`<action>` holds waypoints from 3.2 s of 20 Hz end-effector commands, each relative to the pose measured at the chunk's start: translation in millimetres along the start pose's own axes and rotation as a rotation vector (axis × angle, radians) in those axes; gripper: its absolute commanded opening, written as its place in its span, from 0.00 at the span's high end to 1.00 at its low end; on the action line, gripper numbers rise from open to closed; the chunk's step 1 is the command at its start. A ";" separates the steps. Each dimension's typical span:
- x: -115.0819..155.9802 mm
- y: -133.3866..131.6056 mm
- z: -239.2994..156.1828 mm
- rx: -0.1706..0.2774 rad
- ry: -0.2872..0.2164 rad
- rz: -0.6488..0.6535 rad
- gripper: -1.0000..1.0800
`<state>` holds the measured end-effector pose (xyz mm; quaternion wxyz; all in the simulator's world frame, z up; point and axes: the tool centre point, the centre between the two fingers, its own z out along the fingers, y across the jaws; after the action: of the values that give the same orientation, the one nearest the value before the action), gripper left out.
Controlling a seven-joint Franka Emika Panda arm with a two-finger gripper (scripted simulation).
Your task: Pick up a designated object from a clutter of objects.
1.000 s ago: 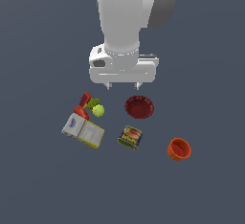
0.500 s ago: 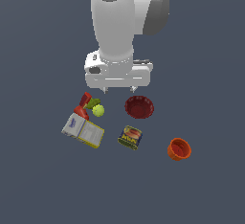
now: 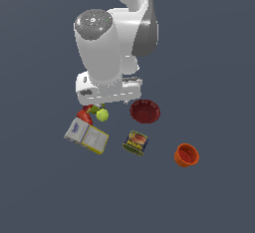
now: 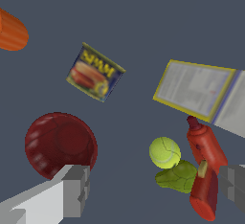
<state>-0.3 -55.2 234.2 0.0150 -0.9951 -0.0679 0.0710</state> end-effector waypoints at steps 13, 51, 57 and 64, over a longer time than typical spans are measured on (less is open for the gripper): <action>-5.9 92.4 93.8 0.035 -0.118 -0.237 0.00; -38.7 155.9 202.4 0.096 -0.202 -0.429 1.00; -38.7 155.9 202.4 0.096 -0.202 -0.429 1.00; -37.4 157.5 188.0 0.086 -0.190 -0.425 1.00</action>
<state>-43.7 -213.5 43.4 0.0664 -0.9456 -0.2732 0.1637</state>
